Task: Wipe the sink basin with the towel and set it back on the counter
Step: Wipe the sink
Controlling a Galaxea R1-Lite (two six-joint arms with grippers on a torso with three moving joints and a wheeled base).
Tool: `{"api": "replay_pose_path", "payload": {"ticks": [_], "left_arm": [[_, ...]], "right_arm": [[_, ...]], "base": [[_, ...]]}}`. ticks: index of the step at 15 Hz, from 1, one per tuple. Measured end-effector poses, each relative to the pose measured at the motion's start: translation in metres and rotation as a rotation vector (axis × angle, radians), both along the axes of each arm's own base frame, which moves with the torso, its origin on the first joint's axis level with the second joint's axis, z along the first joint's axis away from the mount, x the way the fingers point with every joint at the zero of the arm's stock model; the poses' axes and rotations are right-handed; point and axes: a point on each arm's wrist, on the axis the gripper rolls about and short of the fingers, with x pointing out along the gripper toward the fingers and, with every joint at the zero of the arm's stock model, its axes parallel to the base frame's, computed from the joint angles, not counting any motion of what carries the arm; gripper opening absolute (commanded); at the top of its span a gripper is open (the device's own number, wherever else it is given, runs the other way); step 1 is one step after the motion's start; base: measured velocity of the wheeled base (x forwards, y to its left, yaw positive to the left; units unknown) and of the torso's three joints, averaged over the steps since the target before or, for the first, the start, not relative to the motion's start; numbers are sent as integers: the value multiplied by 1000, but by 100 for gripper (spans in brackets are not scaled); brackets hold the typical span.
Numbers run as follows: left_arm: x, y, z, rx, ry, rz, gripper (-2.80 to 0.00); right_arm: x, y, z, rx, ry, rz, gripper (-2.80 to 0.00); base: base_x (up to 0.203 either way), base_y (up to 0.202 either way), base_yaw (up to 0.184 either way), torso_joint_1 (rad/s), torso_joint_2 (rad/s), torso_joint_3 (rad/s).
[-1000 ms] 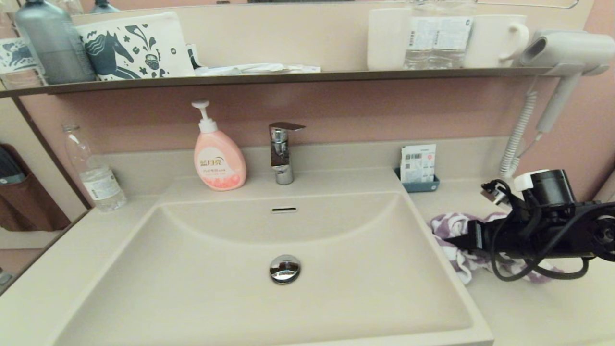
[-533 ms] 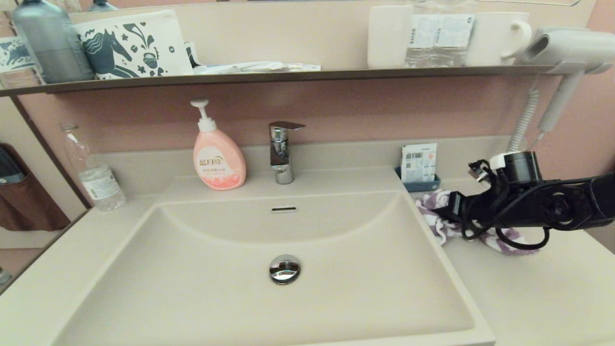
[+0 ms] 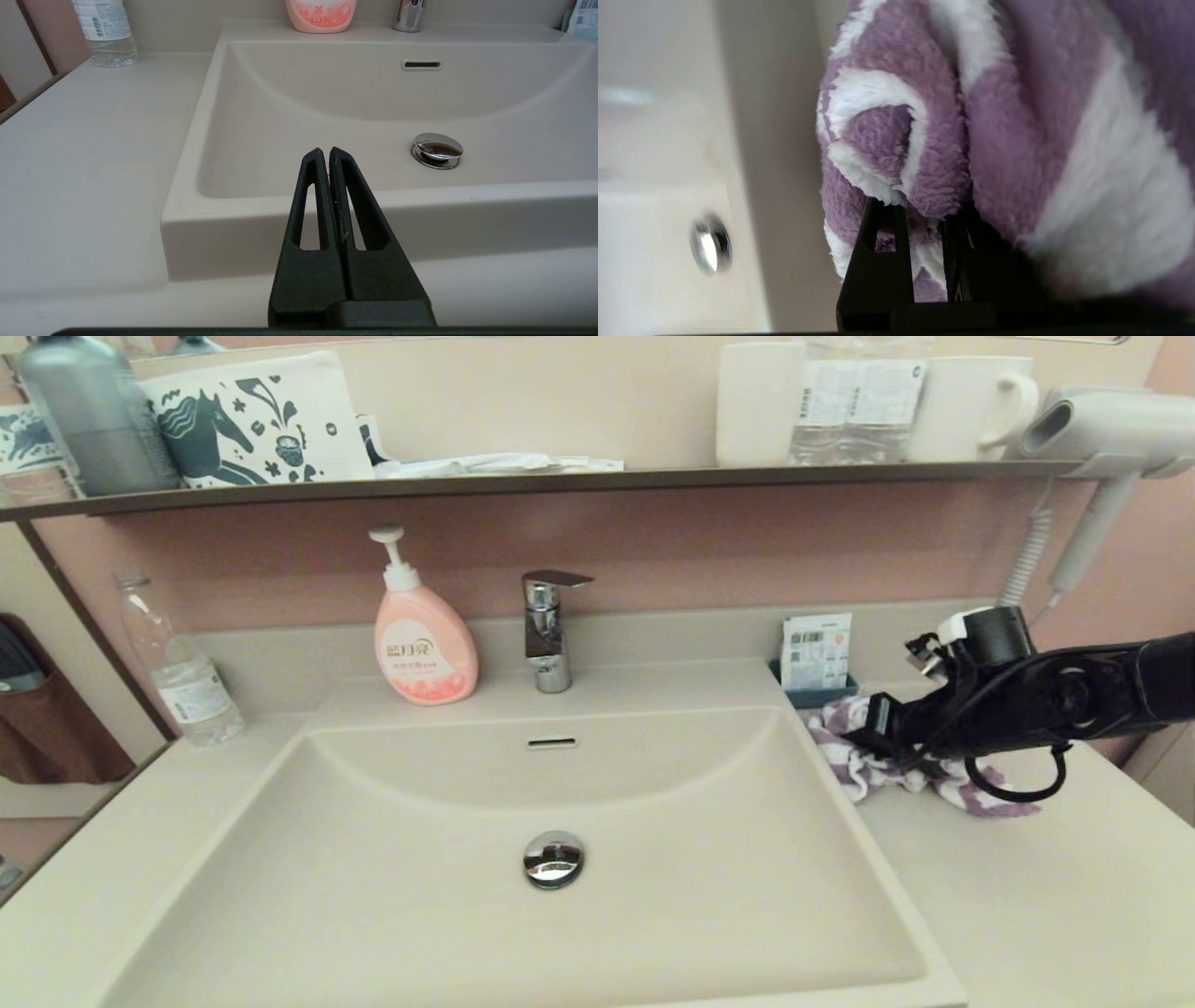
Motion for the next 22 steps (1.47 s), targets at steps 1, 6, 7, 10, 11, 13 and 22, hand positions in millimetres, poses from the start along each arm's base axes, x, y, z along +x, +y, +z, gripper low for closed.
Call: {"api": "replay_pose_path", "payload": {"ticks": [1,6,7,10,11,13,22], "left_arm": [[0,0,0,0,0,0,-280],[0,0,0,0,0,0,-280],[0,0,0,0,0,0,-280],[0,0,0,0,0,0,-280],[0,0,0,0,0,0,-280],[0,0,0,0,0,0,-280],[0,0,0,0,0,0,-280]], "right_arm": [[-6,0,1,-20,38,21,-280],[-57,-2,7,-230,402,198,-280],[-70,-1,8,-240,469,217,-280],[-101,3,6,-253,540,250,-280],[-110,5,5,-258,557,264,-280],[-128,10,0,-265,589,294,-280],[-147,15,-11,-99,543,378,-280]], "base": [[0,0,0,0,0,0],[0,0,0,0,0,0],[0,0,0,0,0,0],[0,0,0,0,0,0],[0,0,0,0,0,0],[0,0,0,0,0,0],[0,0,0,0,0,0]]}}
